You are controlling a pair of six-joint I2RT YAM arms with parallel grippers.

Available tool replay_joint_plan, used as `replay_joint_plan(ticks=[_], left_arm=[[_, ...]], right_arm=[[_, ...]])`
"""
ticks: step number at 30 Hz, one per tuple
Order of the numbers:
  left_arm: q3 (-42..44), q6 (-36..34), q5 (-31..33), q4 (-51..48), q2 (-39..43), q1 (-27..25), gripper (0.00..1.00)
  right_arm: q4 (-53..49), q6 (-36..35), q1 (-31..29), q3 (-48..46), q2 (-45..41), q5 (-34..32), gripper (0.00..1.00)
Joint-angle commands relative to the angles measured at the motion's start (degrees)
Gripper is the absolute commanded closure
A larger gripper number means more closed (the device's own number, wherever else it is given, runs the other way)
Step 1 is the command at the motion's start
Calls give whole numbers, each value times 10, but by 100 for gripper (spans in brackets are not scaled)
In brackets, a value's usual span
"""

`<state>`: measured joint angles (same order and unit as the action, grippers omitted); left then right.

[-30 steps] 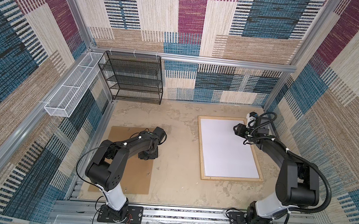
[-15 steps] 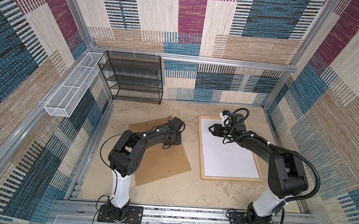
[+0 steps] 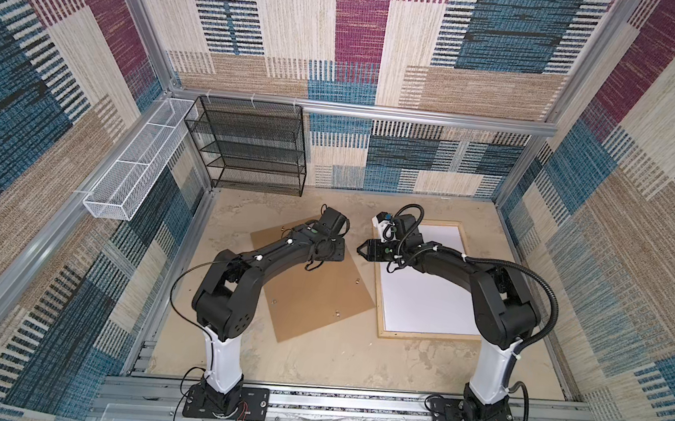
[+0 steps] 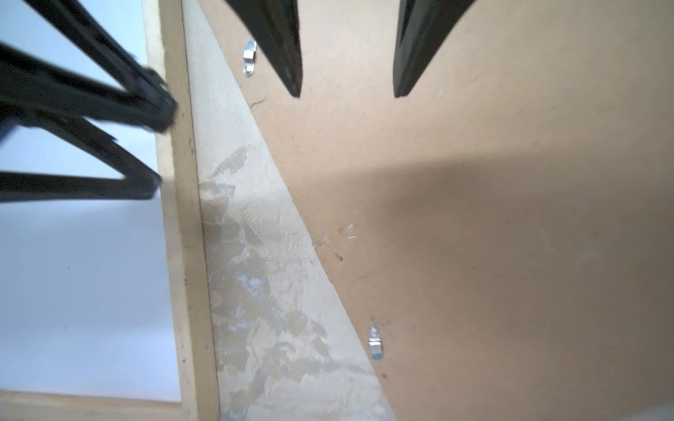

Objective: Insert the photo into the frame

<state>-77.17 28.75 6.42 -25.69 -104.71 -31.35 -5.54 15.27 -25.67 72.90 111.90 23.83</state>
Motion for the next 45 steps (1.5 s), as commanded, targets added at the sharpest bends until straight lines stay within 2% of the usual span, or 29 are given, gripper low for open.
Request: replay_joint_plan(ticks=[1, 11, 15, 20, 24, 29, 38, 45], left_arm=[[56, 19, 60, -70, 42, 6, 53], [247, 126, 47, -199, 287, 20, 50], [312, 186, -3, -233, 374, 21, 48], [396, 256, -75, -222, 440, 21, 48], [451, 293, -106, -201, 477, 21, 47], [478, 303, -100, -186, 503, 21, 47], [491, 294, -75, -149, 490, 25, 44], [505, 272, -77, -97, 473, 58, 43]], right_arm=[[-27, -26, -14, 26, 20, -13, 42], [-46, -32, -36, 39, 41, -19, 42], [-54, -26, -45, 32, 39, -31, 42], [-82, -27, -51, 19, 29, -41, 41], [-92, -32, -54, 0, 16, -40, 40], [-93, -31, -58, -14, 9, -50, 39], [-93, -25, -59, -22, 8, -54, 39], [-93, -19, -59, -34, 6, -51, 39]])
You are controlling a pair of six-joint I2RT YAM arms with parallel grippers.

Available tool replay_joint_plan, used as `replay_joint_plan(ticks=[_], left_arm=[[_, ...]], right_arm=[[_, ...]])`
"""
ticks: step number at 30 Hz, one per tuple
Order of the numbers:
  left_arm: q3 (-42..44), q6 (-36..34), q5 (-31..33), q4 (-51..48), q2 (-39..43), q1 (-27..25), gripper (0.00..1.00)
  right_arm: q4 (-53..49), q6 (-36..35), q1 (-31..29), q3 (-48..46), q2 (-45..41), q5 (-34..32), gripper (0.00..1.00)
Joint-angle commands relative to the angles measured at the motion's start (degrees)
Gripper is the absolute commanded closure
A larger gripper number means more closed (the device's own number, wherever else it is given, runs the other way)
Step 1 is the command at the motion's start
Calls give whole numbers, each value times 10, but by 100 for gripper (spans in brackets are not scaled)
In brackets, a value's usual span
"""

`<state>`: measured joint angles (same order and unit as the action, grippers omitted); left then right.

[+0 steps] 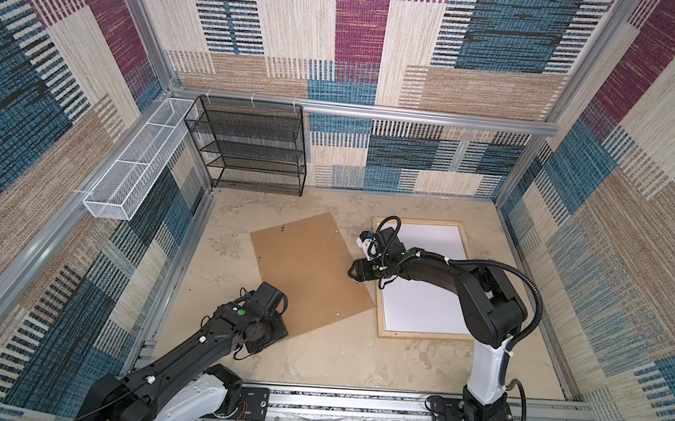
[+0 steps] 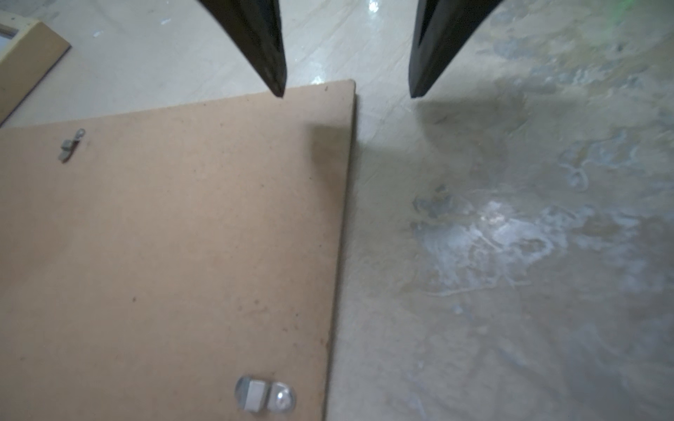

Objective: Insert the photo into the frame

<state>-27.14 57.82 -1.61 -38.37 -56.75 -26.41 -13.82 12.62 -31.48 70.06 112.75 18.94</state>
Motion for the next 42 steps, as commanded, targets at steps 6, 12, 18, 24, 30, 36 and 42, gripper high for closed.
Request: replay_joint_plan(ticks=[6, 12, 18, 24, 30, 36, 42], left_arm=[[6, -40, -24, 67, -45, 28, 43], [-4, -61, -49, 92, -75, 34, 44], [-9, -71, -66, 111, -74, 36, 45], [-21, -75, -42, 79, -13, 42, 45], [-20, -69, -31, 73, 62, 56, 44], [-35, -69, -14, 62, 112, 68, 44], [-61, -69, 4, 44, 154, 76, 44]], right_arm=[[-10, 10, -1, -15, -4, 1, 39], [-1, 17, -1, -28, 0, 27, 40], [15, 28, -2, -50, -2, 50, 40], [29, 34, -2, -68, -5, 67, 40], [48, 45, -2, -82, -3, 97, 40], [61, 52, -2, -88, -4, 114, 40], [69, 57, -2, -91, 0, 126, 40]])
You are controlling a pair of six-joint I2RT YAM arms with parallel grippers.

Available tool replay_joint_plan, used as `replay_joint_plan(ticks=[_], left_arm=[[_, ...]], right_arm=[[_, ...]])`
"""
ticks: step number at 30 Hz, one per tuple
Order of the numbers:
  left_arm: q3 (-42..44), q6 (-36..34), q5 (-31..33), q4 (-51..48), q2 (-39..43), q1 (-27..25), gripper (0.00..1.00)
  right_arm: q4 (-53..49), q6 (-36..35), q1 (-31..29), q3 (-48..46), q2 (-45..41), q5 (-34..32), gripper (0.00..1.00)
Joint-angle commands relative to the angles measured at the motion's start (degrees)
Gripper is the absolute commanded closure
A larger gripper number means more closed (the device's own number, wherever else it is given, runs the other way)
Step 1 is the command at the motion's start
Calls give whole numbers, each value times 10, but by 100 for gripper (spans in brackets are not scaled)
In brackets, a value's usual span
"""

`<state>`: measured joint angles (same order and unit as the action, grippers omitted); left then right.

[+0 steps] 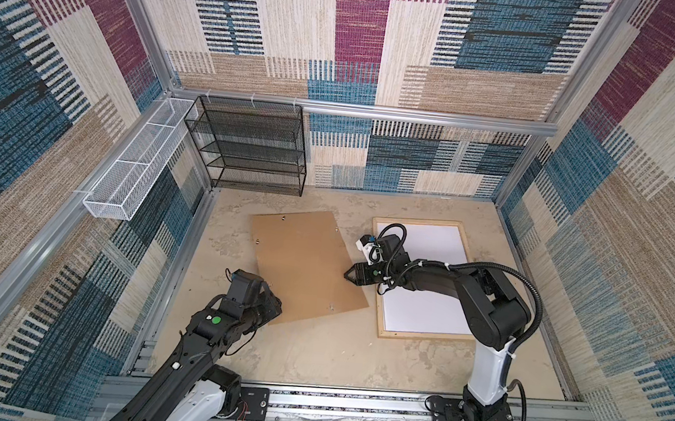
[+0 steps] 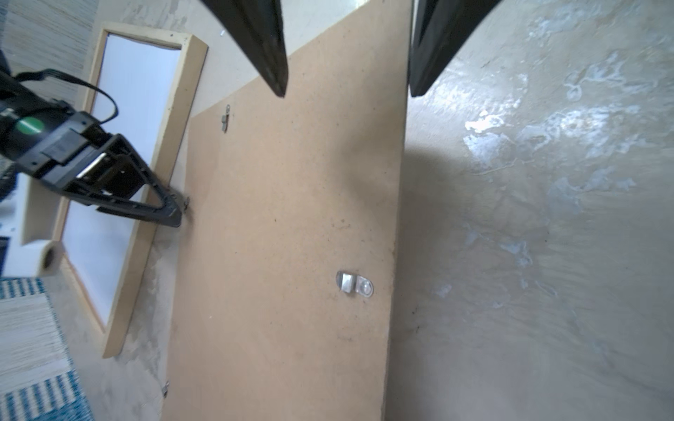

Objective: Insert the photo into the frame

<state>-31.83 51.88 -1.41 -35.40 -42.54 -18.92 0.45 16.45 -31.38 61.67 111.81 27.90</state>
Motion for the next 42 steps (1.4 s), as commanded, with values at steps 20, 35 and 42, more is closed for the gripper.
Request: replay_joint_plan(ticks=[20, 35, 42], left_arm=[[-23, 14, 65, 87, 98, 5, 46], [-63, -19, -75, 192, -13, 5, 48], [-107, -38, -99, 176, -40, 5, 49]], right_arm=[[-44, 37, -14, -10, 14, 71, 40], [-33, 41, -16, -15, 12, 72, 40], [-27, 43, -16, -14, 11, 69, 40]])
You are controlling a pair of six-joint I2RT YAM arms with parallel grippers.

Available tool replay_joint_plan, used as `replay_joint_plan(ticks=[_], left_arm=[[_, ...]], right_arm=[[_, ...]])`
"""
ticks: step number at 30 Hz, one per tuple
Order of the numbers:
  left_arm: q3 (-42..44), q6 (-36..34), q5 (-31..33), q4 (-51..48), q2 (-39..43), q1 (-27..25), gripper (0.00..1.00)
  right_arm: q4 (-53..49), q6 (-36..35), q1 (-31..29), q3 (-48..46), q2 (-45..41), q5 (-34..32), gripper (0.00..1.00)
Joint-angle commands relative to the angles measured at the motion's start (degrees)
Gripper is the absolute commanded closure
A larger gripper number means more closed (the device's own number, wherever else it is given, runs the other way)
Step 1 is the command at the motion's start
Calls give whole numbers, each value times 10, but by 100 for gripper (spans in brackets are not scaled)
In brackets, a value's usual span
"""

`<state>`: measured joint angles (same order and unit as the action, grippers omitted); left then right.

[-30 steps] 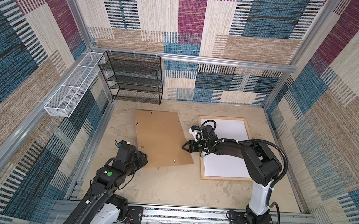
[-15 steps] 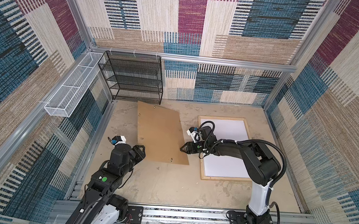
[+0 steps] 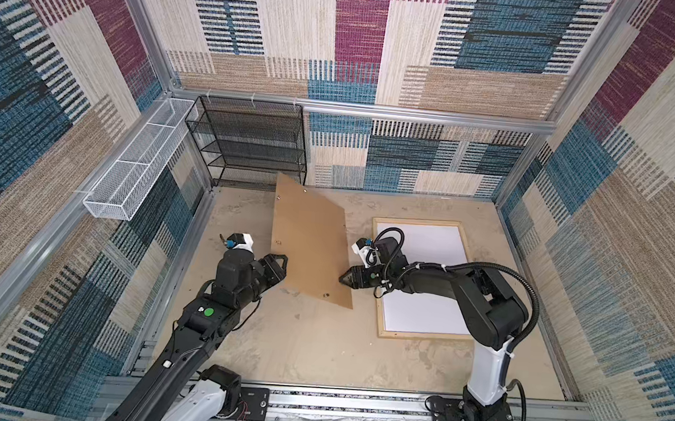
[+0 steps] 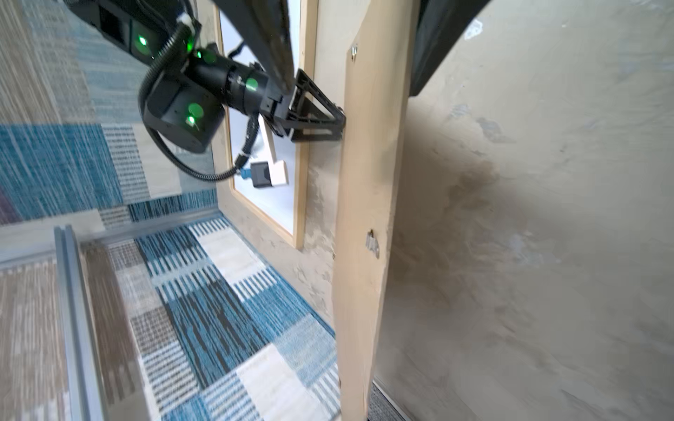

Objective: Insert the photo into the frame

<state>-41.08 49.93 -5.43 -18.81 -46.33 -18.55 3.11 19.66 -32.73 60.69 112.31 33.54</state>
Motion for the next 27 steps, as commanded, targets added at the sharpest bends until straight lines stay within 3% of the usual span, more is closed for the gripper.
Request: replay_joint_plan(ticks=[1, 7, 13, 23, 27], left_arm=[[-20, -23, -57, 6, -4, 1, 49], [-48, -42, -31, -32, -11, 1, 49], [-130, -110, 21, -122, -27, 4, 49], [-183, -146, -27, -179, -120, 11, 53], [-188, -156, -9, -198, -130, 13, 54]], right_arm=[[-53, 10, -2, -5, 5, 12, 40], [-58, 6, -2, -7, 1, 7, 40], [-61, 1, -2, -11, -1, -1, 40], [-63, -1, -2, -12, -5, -7, 40], [-63, -2, -2, -14, -7, -10, 40]])
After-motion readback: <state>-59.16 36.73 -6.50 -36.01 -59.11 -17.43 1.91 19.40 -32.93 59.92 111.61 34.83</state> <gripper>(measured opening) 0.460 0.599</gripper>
